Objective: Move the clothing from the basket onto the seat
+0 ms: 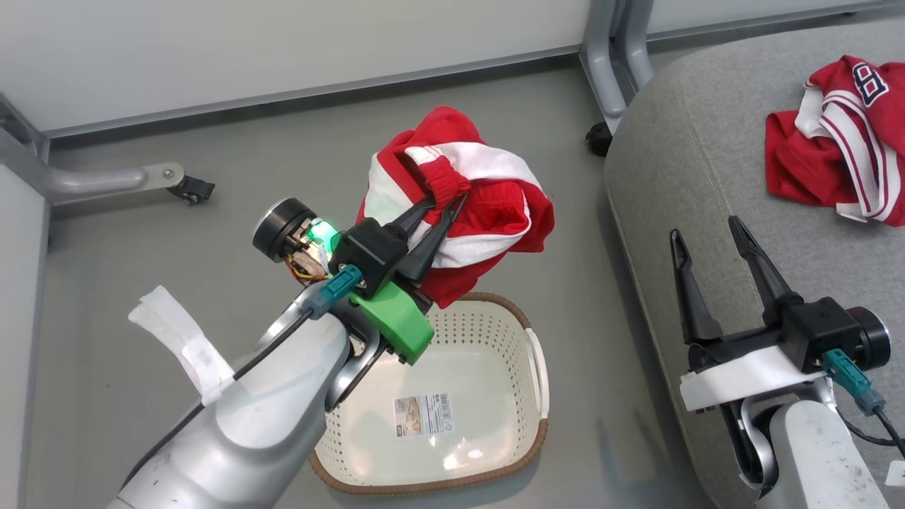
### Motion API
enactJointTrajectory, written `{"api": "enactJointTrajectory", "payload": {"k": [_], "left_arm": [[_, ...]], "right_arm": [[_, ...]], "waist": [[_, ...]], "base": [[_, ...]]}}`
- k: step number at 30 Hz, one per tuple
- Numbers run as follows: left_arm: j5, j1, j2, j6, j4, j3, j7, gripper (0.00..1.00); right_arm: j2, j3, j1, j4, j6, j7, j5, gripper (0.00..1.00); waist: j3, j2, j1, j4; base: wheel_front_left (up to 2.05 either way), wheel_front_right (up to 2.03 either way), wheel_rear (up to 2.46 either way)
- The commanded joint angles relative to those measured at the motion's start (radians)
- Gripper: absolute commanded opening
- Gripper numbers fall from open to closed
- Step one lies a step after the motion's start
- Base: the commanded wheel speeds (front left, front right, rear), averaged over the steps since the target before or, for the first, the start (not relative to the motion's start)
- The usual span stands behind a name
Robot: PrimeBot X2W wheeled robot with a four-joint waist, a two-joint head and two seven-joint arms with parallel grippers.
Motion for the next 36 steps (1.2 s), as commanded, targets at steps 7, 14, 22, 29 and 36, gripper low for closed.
{"api": "enactJointTrajectory", "payload": {"k": [7, 14, 22, 29, 36], "left_arm": [[0.029, 0.039, -0.009, 0.003, -0.079, 0.026, -0.003, 0.00], [0.042, 0.050, -0.008, 0.008, -0.122, 0.025, -0.003, 0.00], [0.044, 0.054, -0.010, 0.008, -0.136, 0.017, -0.003, 0.00], [0.045, 0.047, -0.024, 0.002, -0.138, 0.009, -0.003, 0.00], [0.053, 0.032, -0.050, -0.009, -0.149, -0.015, -0.003, 0.00]], "right_arm": [[-0.003, -0.008, 0.039, -0.001, -0.001, -0.002, 0.011, 1.00], [-0.003, -0.002, 0.047, -0.012, -0.001, -0.002, 0.007, 1.00], [-0.027, 0.106, -0.001, -0.052, -0.001, -0.002, -0.007, 1.00], [-0.074, 0.209, -0.079, -0.027, -0.001, -0.002, -0.013, 1.00], [-0.113, 0.290, -0.160, 0.065, -0.001, -0.002, -0.015, 1.00]], "waist": [[-0.033, 0.0000, 0.0000, 0.021], [-0.042, 0.0000, 0.0000, 0.027], [-0.040, 0.0000, 0.0000, 0.033], [-0.035, 0.0000, 0.0000, 0.049], [-0.027, 0.0000, 0.0000, 0.083]], "base": [[0.00, 0.00, 0.00], [0.00, 0.00, 0.00], [0.00, 0.00, 0.00], [0.00, 0.00, 0.00], [0.00, 0.00, 0.00]]}}
